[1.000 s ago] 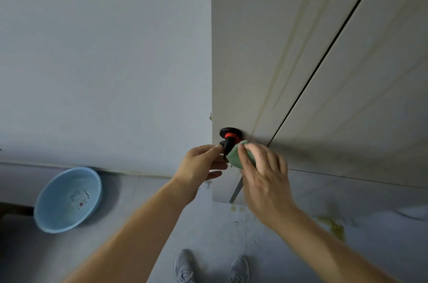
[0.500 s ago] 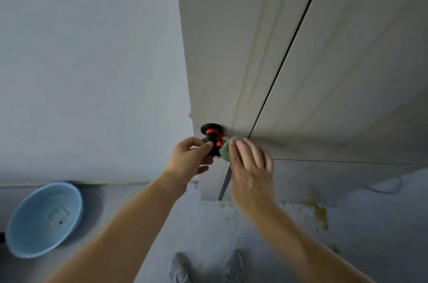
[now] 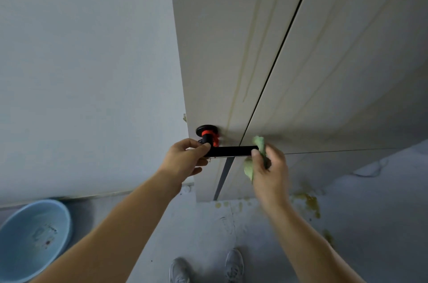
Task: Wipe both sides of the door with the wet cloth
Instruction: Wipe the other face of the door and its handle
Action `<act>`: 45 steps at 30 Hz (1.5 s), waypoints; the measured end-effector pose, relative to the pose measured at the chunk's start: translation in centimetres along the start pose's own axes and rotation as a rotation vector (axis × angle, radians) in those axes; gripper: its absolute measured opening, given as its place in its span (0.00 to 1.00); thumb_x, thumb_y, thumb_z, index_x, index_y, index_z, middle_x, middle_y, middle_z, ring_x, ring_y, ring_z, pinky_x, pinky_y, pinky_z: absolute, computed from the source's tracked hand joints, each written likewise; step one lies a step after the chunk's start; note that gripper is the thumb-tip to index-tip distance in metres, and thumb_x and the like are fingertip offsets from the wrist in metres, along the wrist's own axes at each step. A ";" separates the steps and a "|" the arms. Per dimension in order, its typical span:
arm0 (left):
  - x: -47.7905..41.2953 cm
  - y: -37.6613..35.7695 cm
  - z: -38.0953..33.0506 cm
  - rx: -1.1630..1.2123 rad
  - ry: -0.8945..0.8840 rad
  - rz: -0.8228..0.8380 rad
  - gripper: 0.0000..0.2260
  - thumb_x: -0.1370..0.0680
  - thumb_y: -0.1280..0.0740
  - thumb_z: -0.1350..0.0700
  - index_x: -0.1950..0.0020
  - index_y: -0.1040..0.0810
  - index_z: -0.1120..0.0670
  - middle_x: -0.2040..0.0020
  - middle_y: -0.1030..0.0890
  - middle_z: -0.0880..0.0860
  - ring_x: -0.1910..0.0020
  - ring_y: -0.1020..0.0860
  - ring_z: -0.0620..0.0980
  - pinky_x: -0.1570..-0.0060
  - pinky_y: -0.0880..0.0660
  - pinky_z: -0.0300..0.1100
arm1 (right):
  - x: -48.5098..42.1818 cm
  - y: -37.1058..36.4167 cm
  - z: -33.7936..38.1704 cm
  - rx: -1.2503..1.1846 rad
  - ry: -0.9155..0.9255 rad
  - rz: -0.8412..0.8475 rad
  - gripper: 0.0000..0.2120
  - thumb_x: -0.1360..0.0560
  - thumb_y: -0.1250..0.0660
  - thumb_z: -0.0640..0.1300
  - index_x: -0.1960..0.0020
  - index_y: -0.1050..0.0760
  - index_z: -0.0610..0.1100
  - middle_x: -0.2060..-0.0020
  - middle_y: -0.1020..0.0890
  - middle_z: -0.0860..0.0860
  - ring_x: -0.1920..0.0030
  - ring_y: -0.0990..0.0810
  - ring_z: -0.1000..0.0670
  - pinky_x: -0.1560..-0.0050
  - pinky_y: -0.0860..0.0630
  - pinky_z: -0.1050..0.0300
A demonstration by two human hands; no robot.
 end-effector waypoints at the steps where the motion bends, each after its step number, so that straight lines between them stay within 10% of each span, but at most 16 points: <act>1: -0.1 0.0 0.0 -0.012 0.003 0.006 0.08 0.21 0.27 0.54 0.55 0.22 0.55 0.57 0.15 0.55 0.59 0.18 0.49 0.47 0.19 0.48 | 0.1 0.0 -0.5 -0.073 -0.101 -0.013 0.06 0.17 0.35 0.44 0.46 0.19 0.47 0.50 0.16 0.49 0.58 0.18 0.63 0.58 0.24 0.69; 7: -0.5 0.8 0.1 -0.110 0.019 0.008 0.12 0.23 0.25 0.49 0.46 0.19 0.56 0.46 0.16 0.59 0.50 0.18 0.52 0.41 0.21 0.51 | 2.6 -2.8 -2.1 -0.519 -0.510 -0.057 0.12 0.16 0.38 0.47 0.50 0.18 0.44 0.59 0.13 0.47 0.59 0.14 0.42 0.63 0.24 0.52; 12: -0.9 1.6 0.7 -0.119 0.084 0.002 0.26 0.31 0.20 0.42 0.39 0.22 0.53 0.43 0.18 0.57 0.43 0.19 0.57 0.37 0.22 0.55 | 6.0 -8.9 -0.2 -0.760 -0.708 0.103 0.15 0.17 0.37 0.48 0.40 0.20 0.37 0.47 0.14 0.38 0.47 0.15 0.34 0.51 0.20 0.34; 23: -1.9 1.6 1.0 -0.093 0.064 0.031 0.30 0.28 0.22 0.44 0.34 0.28 0.55 0.41 0.20 0.55 0.46 0.20 0.51 0.53 0.22 0.45 | 6.0 -11.1 1.0 -0.790 -0.733 0.174 0.21 0.18 0.37 0.52 0.37 0.21 0.36 0.44 0.15 0.38 0.49 0.14 0.40 0.51 0.19 0.43; 27: -2.3 1.6 1.3 -0.098 0.039 0.023 0.29 0.27 0.23 0.43 0.32 0.28 0.53 0.40 0.21 0.56 0.42 0.21 0.52 0.40 0.24 0.49 | 4.6 -7.8 0.6 -0.717 -0.658 0.117 0.19 0.17 0.39 0.53 0.42 0.18 0.39 0.47 0.14 0.38 0.56 0.14 0.41 0.45 0.25 0.40; 32: -2.0 1.5 0.3 -0.217 -0.057 -0.012 0.26 0.24 0.27 0.43 0.31 0.30 0.52 0.49 0.21 0.47 0.52 0.24 0.42 0.56 0.30 0.39 | 2.4 -0.9 -1.2 -0.487 -0.595 -0.106 0.14 0.17 0.36 0.51 0.47 0.18 0.42 0.56 0.12 0.44 0.60 0.14 0.44 0.65 0.21 0.53; 45: 5.0 -0.7 -7.6 -0.432 -0.395 -0.251 0.17 0.20 0.33 0.46 0.34 0.26 0.51 0.45 0.18 0.47 0.50 0.19 0.42 0.56 0.27 0.35 | -1.0 7.6 4.1 -0.085 -0.117 -0.028 0.18 0.19 0.34 0.48 0.62 0.23 0.38 0.72 0.24 0.50 0.72 0.30 0.55 0.73 0.34 0.60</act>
Point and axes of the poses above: each hand's wrist, its own x-axis away from the middle knuckle, its own y-axis out of the back of the hand, z = x × y, the point moved 8 cm from there along -x, towards the middle knuckle
